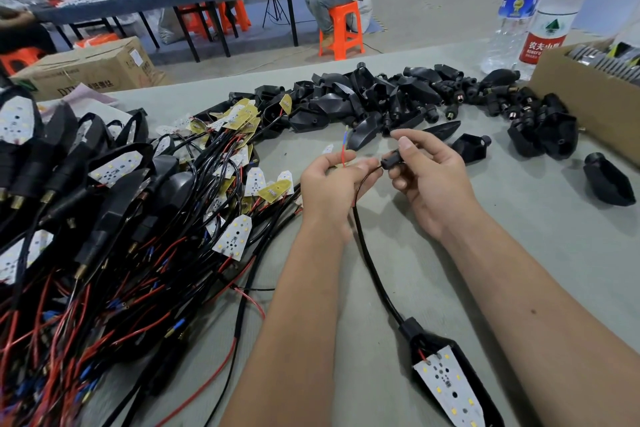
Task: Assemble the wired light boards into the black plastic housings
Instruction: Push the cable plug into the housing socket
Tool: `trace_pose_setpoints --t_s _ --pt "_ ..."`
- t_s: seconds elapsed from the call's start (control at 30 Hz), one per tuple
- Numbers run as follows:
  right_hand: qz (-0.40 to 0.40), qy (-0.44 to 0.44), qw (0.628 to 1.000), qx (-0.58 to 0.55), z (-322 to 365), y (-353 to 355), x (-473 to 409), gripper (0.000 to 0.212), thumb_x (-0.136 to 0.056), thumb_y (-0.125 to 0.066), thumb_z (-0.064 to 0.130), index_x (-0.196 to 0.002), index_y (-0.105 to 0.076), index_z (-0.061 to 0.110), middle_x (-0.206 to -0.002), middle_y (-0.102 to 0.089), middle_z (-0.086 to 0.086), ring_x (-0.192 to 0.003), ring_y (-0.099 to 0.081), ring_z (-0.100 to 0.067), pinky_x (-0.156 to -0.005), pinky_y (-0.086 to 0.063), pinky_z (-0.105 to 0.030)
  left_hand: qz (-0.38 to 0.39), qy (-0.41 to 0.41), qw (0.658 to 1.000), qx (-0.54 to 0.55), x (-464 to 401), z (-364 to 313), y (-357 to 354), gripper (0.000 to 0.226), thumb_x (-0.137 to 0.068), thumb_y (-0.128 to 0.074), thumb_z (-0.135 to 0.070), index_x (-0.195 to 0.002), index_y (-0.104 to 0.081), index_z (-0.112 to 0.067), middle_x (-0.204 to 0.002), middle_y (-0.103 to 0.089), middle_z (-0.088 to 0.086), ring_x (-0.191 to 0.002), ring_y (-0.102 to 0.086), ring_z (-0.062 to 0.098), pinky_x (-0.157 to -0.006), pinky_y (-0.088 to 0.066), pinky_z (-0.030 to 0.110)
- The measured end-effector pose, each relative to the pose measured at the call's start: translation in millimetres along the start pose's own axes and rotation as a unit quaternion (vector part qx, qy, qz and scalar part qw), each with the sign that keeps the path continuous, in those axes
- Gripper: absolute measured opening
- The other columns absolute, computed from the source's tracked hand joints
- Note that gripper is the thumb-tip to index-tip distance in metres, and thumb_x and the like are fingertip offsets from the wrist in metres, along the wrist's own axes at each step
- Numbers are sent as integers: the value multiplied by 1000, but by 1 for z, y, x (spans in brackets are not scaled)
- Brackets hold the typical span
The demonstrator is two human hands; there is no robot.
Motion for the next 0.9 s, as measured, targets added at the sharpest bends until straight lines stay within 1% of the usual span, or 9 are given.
trace_pose_setpoints --t_s 0.07,0.13,0.27,0.4,0.57,0.67,0.77,0.83,0.9 --pt "-30 9 999 -2 0 4 -1 12 -103 -59 7 -103 -71 8 -73 -69 -9 -57 -55 -13 -49 -43 -20 1 -3 998 -64 -1 -1 3 28 -91 -59 16 -116 -59 3 -103 -72 20 -80 -75 28 -89 -62 37" --pt "-65 16 998 -8 0 10 -3 10 -103 -59 6 -104 -70 6 -73 -68 -8 -56 -54 -13 -49 -43 -20 1 -3 991 -133 0 0 5 27 -92 -64 11 -117 -58 2 -99 -71 17 -75 -75 27 -86 -63 37" --pt "-101 16 994 -25 -2 17 -7 15 -102 -60 5 -113 -69 0 -73 -64 -6 -56 -55 -12 -49 -43 -20 -25 -4 990 -141 1 -2 14 26 -87 -72 9 -106 -57 -1 -101 -72 24 -64 -75 24 -72 -65 31" --pt "-81 33 996 -7 -1 13 -5 12 -100 -64 4 -112 -66 4 -70 -70 -5 -55 -55 -13 -48 -43 -20 -29 -23 993 -116 -1 -4 16 27 -85 -75 9 -102 -58 -3 -84 -73 14 -66 -76 23 -68 -63 27" --pt "-42 12 999 6 -2 7 -3 5 -97 -70 9 -94 -66 8 -75 -70 -10 -56 -55 -12 -49 -42 -20 -54 -52 989 -127 -1 2 9 23 -87 -74 5 -100 -59 -6 -70 -73 3 -69 -76 21 -79 -64 35" --pt "-14 -9 1000 2 -3 2 -2 8 -98 -68 13 -97 -68 6 -79 -66 -11 -59 -54 -14 -49 -41 -20 -80 -66 987 -120 1 7 3 21 -88 -73 5 -96 -59 -9 -68 -72 0 -70 -76 21 -83 -63 39" --pt "-6 -35 999 -9 -4 1 -3 24 -105 -58 25 -103 -68 3 -87 -65 -12 -61 -55 -16 -50 -42 -21 -93 -72 986 -118 1 10 2 19 -90 -72 2 -93 -58 -11 -77 -72 3 -71 -76 18 -84 -61 39" --pt "-15 -52 998 -23 -5 2 -3 41 -110 -45 34 -100 -71 4 -84 -67 -12 -58 -57 -16 -49 -42 -22 -89 -69 985 -129 1 8 2 17 -91 -70 2 -93 -58 -10 -84 -72 6 -70 -75 17 -84 -60 39" --pt "-34 -44 998 -26 -5 4 -4 47 -113 -38 32 -98 -73 4 -80 -70 -12 -56 -57 -15 -48 -41 -23 -64 -55 987 -136 0 6 2 15 -91 -67 5 -96 -59 -8 -89 -70 9 -65 -73 16 -83 -61 37"
Point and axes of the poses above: each hand's wrist, its own x-axis away from the middle knuckle, its own y-axis out of the back of the hand, z = x × y, the point moved 6 cm from there along -x, towards the middle knuckle
